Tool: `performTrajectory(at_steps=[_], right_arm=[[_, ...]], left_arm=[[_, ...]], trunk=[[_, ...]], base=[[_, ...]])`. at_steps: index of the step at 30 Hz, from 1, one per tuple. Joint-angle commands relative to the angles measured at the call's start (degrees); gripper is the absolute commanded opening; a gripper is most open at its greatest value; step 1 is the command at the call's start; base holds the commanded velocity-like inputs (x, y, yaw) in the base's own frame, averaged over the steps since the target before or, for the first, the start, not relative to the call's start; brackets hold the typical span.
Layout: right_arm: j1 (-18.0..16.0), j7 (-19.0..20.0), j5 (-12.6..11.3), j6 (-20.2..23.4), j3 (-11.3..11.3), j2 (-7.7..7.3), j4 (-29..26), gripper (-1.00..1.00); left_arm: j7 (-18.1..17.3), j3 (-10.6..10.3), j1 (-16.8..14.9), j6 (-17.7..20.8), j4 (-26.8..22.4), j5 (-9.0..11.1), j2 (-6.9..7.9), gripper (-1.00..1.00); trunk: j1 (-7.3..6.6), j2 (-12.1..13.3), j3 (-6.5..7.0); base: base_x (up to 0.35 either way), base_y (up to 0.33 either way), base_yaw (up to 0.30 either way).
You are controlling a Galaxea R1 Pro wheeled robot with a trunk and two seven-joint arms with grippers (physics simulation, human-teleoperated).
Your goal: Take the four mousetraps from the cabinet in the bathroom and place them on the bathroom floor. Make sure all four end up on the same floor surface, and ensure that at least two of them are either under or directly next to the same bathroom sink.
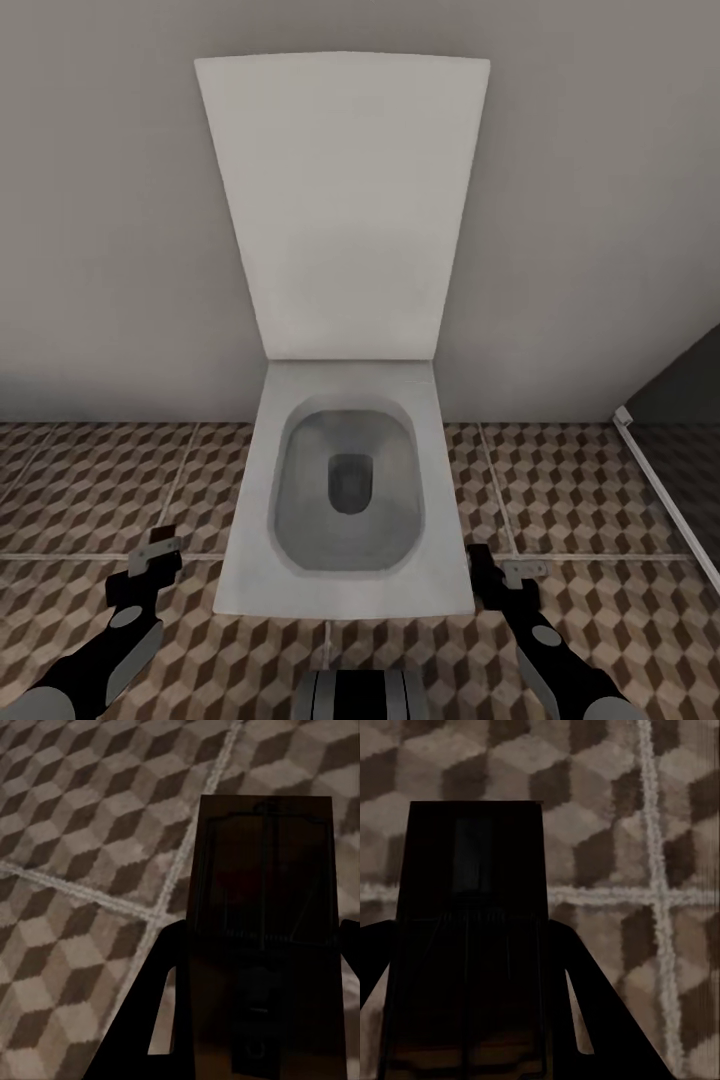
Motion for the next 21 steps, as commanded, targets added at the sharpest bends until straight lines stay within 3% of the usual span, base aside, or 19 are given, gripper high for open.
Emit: performTrajectory(at_steps=[1, 10, 18, 21], right_arm=[[-0.03, -0.53, -0.57, -0.22, 0.48, -0.07, 0.02, -1.0], [-0.03, -3.62, -0.65, -0.64, 0.39, -1.55, -0.21, -1.0], [-0.03, -3.78, -0.66, -1.23, 0.37, -1.72, -0.22, -1.0], [-0.03, -3.79, -0.66, -1.29, 0.38, -1.73, -0.22, -1.0]], left_arm=[[0.37, -0.53, -0.05, -0.26, -0.01, 0.51, 0.06, -1.0], [-0.01, -0.82, -0.04, 0.13, 0.06, 0.51, -0.11, -1.0], [-0.22, -0.85, -0.03, 0.23, 0.06, 0.59, -0.22, -1.0], [-0.33, -0.85, -0.01, 0.24, 0.08, 0.56, -0.23, -1.0]], trunk=[[-0.01, -0.01, -0.04], [-0.01, -0.01, -0.04], [-0.01, -0.01, -0.04], [0.07, -0.05, -0.7]], base=[[0.0, 0.002, 0.0], [0.0, 0.0, 0.0], [0.0, 0.0, 0.0], [0.0, 0.0, 0.0]])
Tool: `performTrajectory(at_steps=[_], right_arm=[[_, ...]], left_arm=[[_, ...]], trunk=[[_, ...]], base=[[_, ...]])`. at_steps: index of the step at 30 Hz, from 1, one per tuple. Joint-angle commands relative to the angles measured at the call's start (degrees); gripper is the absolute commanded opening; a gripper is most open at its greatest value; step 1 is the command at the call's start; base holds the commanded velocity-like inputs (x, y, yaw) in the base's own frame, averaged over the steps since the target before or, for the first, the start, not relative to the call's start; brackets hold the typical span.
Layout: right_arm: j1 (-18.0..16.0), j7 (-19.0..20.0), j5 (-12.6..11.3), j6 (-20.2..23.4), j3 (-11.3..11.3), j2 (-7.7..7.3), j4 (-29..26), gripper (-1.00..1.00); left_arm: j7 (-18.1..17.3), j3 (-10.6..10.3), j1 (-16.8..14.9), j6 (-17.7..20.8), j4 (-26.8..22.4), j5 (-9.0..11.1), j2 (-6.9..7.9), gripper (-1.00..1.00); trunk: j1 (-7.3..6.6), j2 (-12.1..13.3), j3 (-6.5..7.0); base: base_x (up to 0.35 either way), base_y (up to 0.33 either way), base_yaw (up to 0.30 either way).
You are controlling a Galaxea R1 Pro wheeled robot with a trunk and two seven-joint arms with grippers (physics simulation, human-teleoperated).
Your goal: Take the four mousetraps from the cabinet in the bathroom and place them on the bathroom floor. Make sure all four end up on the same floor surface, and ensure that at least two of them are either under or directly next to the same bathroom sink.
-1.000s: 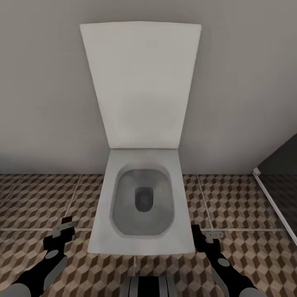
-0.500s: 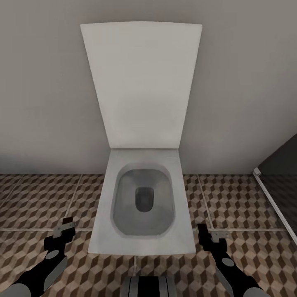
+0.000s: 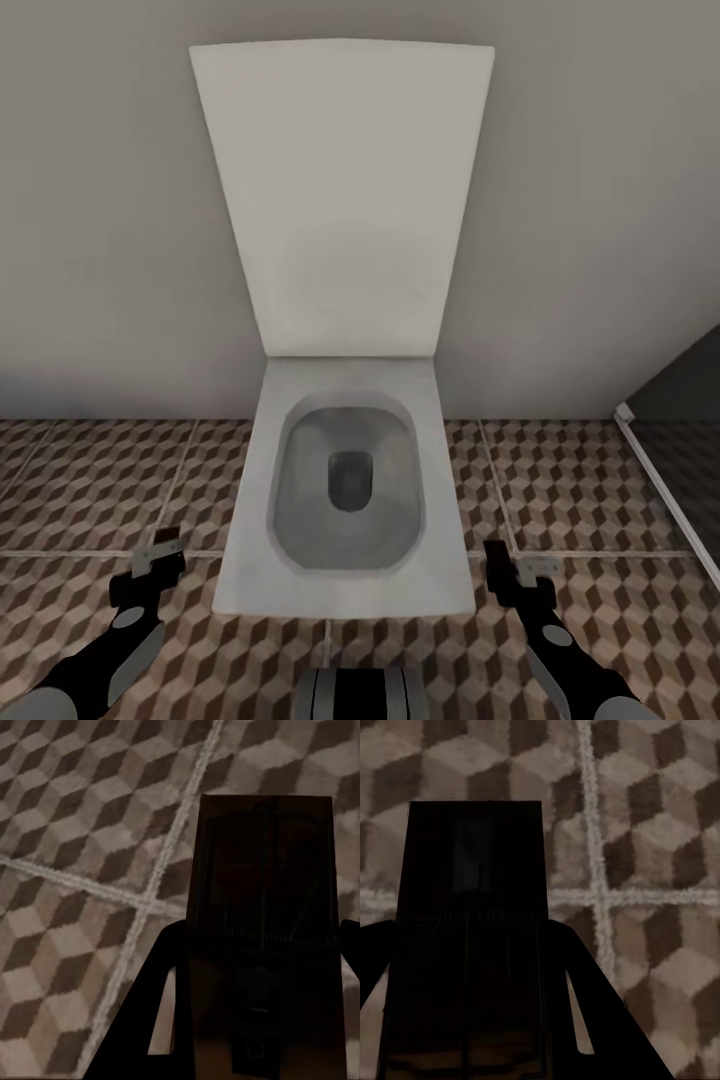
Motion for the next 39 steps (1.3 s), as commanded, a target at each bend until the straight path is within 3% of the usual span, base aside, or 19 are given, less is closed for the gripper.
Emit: performTrajectory(at_steps=[1, 8, 19, 39], right_arm=[[-0.03, -0.25, -0.58, -0.21, 0.48, -0.05, 0.03, -1.0], [-0.03, -0.25, -0.57, -0.23, 0.48, -0.05, 0.03, -1.0], [-0.03, -0.25, -0.55, -0.23, 0.48, -0.05, 0.03, -1.0], [-0.03, -0.27, -0.49, -0.27, 0.5, -0.05, -0.06, -1.0]], left_arm=[[0.31, -0.49, -0.04, -0.24, -0.01, 0.48, 0.07, -1.0], [0.01, -0.54, -0.03, -0.16, 0.03, 0.46, 0.06, -1.0], [-5.08, -0.54, -0.06, 0.13, 0.05, 0.38, -0.9, -1.0], [-5.38, -0.41, -0.07, 0.25, 0.07, 0.26, -0.92, -1.0]], trunk=[[0.01, -0.03, -0.27], [0.19, -0.12, -1.82], [0.48, -0.27, -4.25], [0.5, -0.28, -4.47]], base=[[0.0, 0.0, 0.0], [0.0, 0.0, 0.0], [0.0, 0.0, 0.0], [0.0, 0.0, 0.0]])
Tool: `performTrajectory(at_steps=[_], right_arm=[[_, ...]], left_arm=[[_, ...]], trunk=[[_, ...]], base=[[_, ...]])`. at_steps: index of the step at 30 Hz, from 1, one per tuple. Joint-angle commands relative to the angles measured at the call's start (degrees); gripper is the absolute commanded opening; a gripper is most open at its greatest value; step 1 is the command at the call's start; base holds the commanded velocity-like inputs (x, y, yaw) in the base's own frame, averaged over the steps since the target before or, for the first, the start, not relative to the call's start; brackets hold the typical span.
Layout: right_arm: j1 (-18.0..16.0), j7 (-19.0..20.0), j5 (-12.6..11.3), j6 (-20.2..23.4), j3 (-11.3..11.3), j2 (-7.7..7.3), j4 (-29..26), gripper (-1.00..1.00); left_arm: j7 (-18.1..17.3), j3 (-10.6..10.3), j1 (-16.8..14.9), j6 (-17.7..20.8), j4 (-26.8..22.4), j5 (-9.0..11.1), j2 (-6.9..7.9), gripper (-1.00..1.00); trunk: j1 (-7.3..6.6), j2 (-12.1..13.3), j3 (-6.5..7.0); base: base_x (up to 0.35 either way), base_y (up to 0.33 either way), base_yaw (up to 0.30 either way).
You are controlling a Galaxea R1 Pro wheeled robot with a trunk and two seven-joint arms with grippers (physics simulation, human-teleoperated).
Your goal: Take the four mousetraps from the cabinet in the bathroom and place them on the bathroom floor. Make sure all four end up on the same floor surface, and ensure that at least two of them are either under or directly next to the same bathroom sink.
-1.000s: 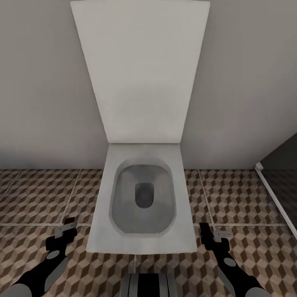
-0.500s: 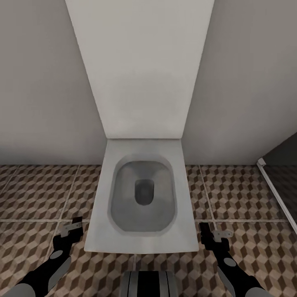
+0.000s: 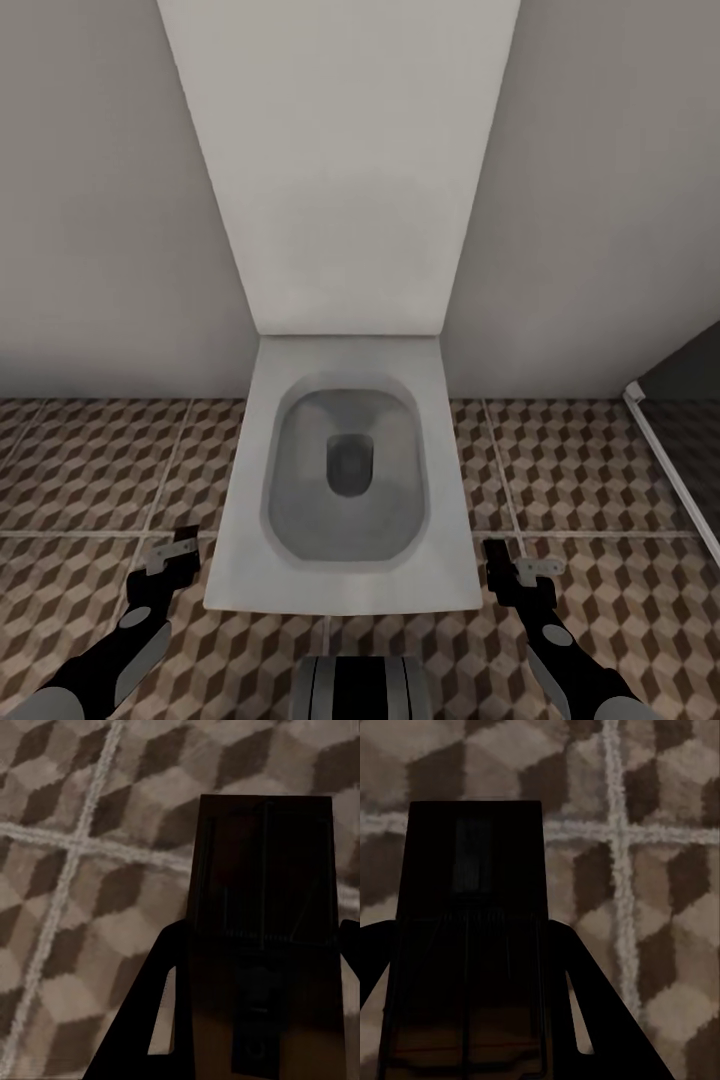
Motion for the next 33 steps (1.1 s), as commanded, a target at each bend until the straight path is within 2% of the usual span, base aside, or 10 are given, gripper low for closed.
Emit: performTrajectory(at_steps=[1, 6, 9, 15, 25, 33], right_arm=[[-0.03, -0.28, -0.57, -0.24, 0.47, -0.05, 0.0, -1.0], [-0.03, -0.32, -0.57, -0.82, 0.46, -0.05, -0.11, -1.0], [-0.03, -0.32, -0.62, -3.8, 0.5, -0.05, -0.02, -1.0], [-0.03, -0.32, -0.89, -7.28, 0.48, -0.05, 0.15, -1.0], [-0.03, -0.33, -0.86, -7.64, 0.48, -0.05, 0.13, -1.0], [-0.03, -0.33, -0.83, -7.68, 0.49, -0.06, 0.13, -1.0]], left_arm=[[0.47, -0.49, -0.05, -0.24, -0.02, 0.39, 0.1, -1.0], [0.58, -0.48, -0.03, -0.24, 0.07, 0.35, 0.13, -1.0], [0.53, -0.48, -0.01, -0.24, 0.1, 0.34, 0.16, -1.0], [0.35, -0.48, -0.03, -0.24, 0.11, 0.34, 0.03, -1.0], [0.33, -0.48, -0.04, -0.24, 0.11, 0.34, 0.01, -1.0], [0.53, -0.23, -0.05, -0.24, 0.11, 0.34, 0.54, -1.0]], trunk=[[0.01, -0.03, -0.26], [0.14, -0.1, -1.37], [0.22, -0.14, -2.03], [0.22, -0.14, -2.03], [0.22, -0.14, -2.03], [0.22, -0.14, -2.03]], base=[[0.0, 0.0, 0.0], [0.0, 0.0, 0.0], [0.0, 0.0, 0.0], [0.0, 0.0, 0.0], [0.0, 0.0, 0.0], [0.0, 0.0, 0.0]])
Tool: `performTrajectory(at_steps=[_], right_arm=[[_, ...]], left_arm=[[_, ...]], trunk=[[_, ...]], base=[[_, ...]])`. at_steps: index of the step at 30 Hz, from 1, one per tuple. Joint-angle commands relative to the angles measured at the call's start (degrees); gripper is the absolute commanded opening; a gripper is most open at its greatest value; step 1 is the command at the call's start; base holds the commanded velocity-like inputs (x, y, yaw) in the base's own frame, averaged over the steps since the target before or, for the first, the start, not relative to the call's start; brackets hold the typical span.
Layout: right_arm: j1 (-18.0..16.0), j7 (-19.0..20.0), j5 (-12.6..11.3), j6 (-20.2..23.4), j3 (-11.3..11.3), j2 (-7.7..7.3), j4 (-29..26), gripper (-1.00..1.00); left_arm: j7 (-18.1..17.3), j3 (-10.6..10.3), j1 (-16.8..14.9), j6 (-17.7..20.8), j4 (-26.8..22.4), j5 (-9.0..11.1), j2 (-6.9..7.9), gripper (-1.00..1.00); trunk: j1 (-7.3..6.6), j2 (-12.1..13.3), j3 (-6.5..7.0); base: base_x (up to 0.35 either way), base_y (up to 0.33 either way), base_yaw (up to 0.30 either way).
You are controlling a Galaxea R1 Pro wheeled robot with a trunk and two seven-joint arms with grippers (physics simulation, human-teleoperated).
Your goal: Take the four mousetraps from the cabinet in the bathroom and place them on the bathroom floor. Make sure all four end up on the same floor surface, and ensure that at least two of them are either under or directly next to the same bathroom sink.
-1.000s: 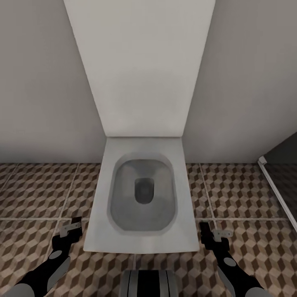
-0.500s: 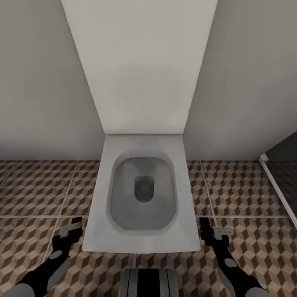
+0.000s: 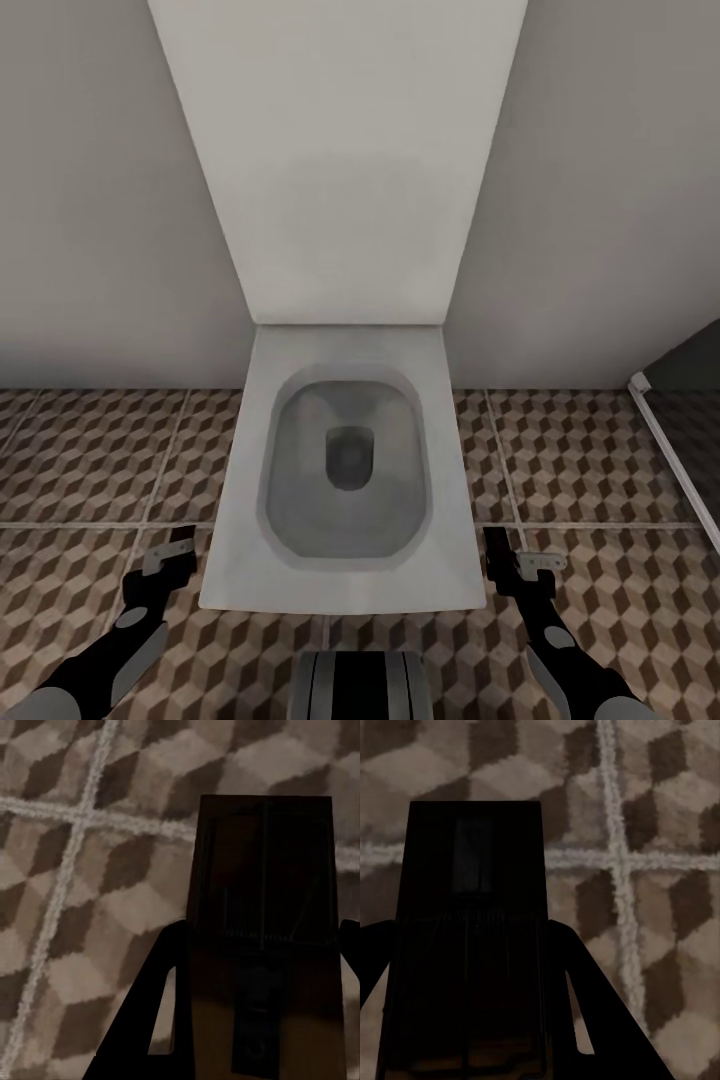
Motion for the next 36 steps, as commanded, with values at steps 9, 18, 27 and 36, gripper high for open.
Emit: performTrajectory(at_steps=[9, 18, 27, 36], right_arm=[[-0.03, -0.2, -0.6, -0.21, 0.48, -0.05, 0.03, -1.0], [-0.03, -0.2, -0.6, -0.2, 0.48, -0.05, 0.03, -1.0], [-0.03, -0.2, -0.63, -0.16, 0.5, -0.05, 0.03, -1.0], [-0.03, -0.2, -0.46, -0.12, 0.53, -0.06, 0.04, -1.0]], left_arm=[[0.6, -0.39, -0.04, -0.24, -0.04, 0.43, 0.06, -1.0], [0.62, -0.39, -0.03, -0.24, -0.04, 0.47, -0.18, -1.0], [0.62, -0.47, -0.04, -0.24, -0.04, 0.44, -0.3, -1.0], [0.54, -0.48, -0.04, -0.24, -0.04, 0.43, -0.27, -1.0]], trunk=[[0.15, -0.09, -1.36], [0.15, -0.09, -1.36], [0.15, -0.09, -1.36], [0.15, -0.09, -1.36]], base=[[0.0, 0.0, 0.0], [0.0, 0.0, 0.0], [0.0, 0.0, 0.0], [0.0, 0.0, 0.0]])
